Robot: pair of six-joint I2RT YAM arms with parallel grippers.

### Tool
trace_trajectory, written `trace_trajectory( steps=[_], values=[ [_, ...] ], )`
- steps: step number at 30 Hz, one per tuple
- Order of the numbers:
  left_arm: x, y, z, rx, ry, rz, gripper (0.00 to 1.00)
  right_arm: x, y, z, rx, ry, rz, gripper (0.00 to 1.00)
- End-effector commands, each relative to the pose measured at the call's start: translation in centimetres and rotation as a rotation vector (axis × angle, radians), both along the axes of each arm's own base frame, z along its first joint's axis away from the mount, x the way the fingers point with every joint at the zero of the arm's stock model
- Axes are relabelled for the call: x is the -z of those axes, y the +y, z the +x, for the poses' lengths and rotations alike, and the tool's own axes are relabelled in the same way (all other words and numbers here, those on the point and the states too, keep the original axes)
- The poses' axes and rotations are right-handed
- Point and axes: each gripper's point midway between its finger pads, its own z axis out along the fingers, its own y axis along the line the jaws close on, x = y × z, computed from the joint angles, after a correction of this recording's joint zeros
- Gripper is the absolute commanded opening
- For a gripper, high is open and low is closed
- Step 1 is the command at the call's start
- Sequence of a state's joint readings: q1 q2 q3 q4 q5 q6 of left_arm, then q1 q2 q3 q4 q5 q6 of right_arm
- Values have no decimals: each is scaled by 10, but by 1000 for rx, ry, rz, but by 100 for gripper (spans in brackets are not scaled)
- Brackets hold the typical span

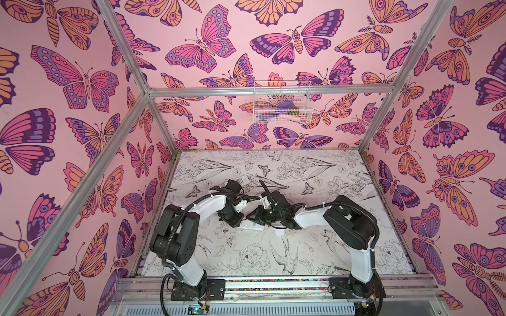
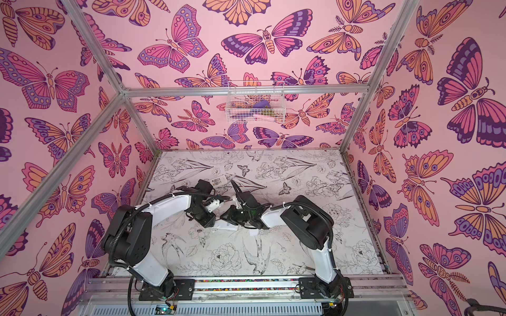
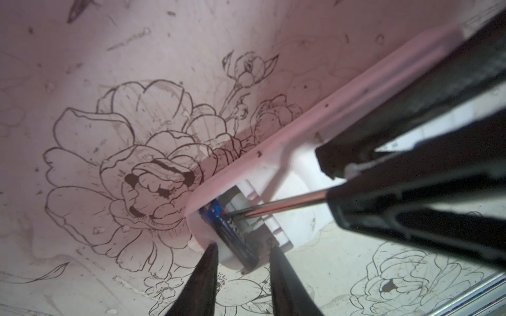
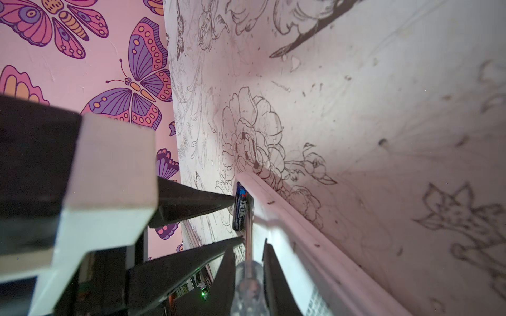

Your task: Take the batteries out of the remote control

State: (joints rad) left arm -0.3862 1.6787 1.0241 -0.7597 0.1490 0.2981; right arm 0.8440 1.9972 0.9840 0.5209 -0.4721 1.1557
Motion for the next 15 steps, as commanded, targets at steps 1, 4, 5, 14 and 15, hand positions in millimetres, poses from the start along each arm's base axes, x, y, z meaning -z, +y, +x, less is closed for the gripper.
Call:
trace_trajectory(
  steps=[1,4,5,14,15],
  values=[
    [11,-3,-4,1,34,15,34,-4,0,2,12,-8,23,0],
    [12,-3,-3,5,34,22,34,-5,-3,1,12,-14,24,0],
    [12,-3,-3,6,35,25,34,-5,-3,1,12,-17,24,0],
    [12,0,-6,28,21,51,34,-13,-5,0,6,-40,45,0],
    [12,-1,-6,31,18,54,33,-14,-5,1,6,-41,46,0]
  ],
)
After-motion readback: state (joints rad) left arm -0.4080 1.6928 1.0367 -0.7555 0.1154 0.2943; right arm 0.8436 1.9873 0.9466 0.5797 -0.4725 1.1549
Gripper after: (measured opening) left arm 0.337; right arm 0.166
